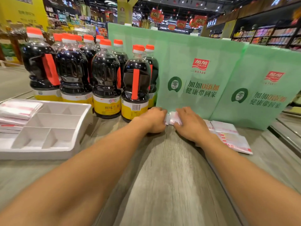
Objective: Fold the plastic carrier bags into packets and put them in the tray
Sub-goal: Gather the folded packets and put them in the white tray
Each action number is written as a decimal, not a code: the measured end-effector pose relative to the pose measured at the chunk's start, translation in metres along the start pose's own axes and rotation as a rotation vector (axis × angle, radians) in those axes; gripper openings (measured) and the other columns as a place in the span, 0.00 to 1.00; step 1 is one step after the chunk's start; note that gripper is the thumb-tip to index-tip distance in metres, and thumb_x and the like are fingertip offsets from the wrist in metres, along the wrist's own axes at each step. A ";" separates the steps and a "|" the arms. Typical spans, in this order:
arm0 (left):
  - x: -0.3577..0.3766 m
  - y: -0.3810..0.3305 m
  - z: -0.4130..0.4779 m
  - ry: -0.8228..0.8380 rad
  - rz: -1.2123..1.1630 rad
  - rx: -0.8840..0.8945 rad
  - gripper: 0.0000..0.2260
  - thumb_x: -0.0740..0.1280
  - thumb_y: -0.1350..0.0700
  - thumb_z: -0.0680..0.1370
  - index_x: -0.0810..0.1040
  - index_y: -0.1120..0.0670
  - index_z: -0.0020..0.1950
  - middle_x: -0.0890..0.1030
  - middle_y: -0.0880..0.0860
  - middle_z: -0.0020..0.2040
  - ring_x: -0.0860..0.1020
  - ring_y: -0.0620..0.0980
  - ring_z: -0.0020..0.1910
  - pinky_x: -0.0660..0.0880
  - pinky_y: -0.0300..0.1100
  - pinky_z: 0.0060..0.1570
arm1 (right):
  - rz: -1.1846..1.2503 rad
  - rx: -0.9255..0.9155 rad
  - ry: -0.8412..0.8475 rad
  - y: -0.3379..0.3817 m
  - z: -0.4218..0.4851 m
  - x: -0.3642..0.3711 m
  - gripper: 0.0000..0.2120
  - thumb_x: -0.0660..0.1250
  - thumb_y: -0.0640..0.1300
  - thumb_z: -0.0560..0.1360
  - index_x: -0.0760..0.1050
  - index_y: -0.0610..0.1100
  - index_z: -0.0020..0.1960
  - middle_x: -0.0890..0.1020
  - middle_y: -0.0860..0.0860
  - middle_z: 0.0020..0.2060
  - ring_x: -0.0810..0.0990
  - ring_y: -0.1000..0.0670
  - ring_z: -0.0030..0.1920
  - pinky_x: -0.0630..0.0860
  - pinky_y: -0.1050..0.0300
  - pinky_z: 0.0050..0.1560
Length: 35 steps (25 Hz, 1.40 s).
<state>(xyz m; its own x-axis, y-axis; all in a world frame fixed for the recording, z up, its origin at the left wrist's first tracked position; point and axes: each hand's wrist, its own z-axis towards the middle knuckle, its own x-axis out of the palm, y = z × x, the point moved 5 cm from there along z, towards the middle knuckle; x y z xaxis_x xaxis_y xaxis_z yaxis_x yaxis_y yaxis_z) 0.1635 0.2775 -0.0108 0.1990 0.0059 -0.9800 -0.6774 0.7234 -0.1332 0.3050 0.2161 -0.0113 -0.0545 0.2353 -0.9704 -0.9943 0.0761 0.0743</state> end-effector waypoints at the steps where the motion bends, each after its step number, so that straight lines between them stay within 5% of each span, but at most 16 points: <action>1: 0.003 0.000 0.002 0.014 0.014 -0.009 0.16 0.64 0.54 0.78 0.74 0.58 0.64 0.77 0.61 0.63 0.75 0.63 0.63 0.72 0.50 0.59 | -0.009 0.007 0.014 0.001 0.002 0.000 0.28 0.63 0.56 0.78 0.66 0.47 0.75 0.72 0.44 0.70 0.73 0.39 0.67 0.71 0.47 0.64; 8: 0.011 0.003 -0.005 -0.058 0.034 0.026 0.12 0.63 0.59 0.77 0.75 0.56 0.60 0.78 0.59 0.58 0.77 0.61 0.58 0.76 0.52 0.54 | -0.025 0.023 0.070 0.004 0.002 0.009 0.07 0.61 0.48 0.77 0.70 0.49 0.55 0.78 0.46 0.57 0.77 0.40 0.55 0.71 0.50 0.45; 15: 0.001 0.004 -0.028 -0.262 -0.021 0.075 0.09 0.65 0.61 0.74 0.80 0.53 0.53 0.84 0.56 0.48 0.80 0.62 0.48 0.77 0.52 0.42 | -0.080 -0.032 -0.093 0.006 -0.011 -0.007 0.05 0.61 0.39 0.77 0.73 0.46 0.51 0.81 0.43 0.43 0.79 0.37 0.44 0.75 0.48 0.39; 23: -0.051 0.001 -0.089 -0.474 -0.163 0.164 0.21 0.61 0.63 0.72 0.82 0.50 0.61 0.86 0.51 0.48 0.82 0.55 0.47 0.78 0.51 0.40 | 0.076 -0.031 -0.371 0.032 -0.080 -0.051 0.08 0.65 0.40 0.77 0.77 0.48 0.54 0.82 0.48 0.41 0.79 0.40 0.41 0.75 0.48 0.37; 35: -0.114 0.073 -0.207 -0.601 -0.022 0.077 0.22 0.66 0.63 0.72 0.81 0.45 0.63 0.86 0.47 0.49 0.83 0.54 0.47 0.77 0.47 0.36 | 0.129 -0.091 -0.529 0.132 -0.109 -0.076 0.20 0.74 0.35 0.71 0.82 0.49 0.60 0.87 0.49 0.48 0.85 0.41 0.43 0.78 0.51 0.34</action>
<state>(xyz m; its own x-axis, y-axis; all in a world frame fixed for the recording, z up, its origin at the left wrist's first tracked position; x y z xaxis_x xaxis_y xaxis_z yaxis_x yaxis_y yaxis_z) -0.0550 0.1869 0.0605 0.5931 0.3629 -0.7187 -0.6197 0.7757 -0.1197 0.1678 0.1023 0.0468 -0.1461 0.6935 -0.7055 -0.9878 -0.0641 0.1416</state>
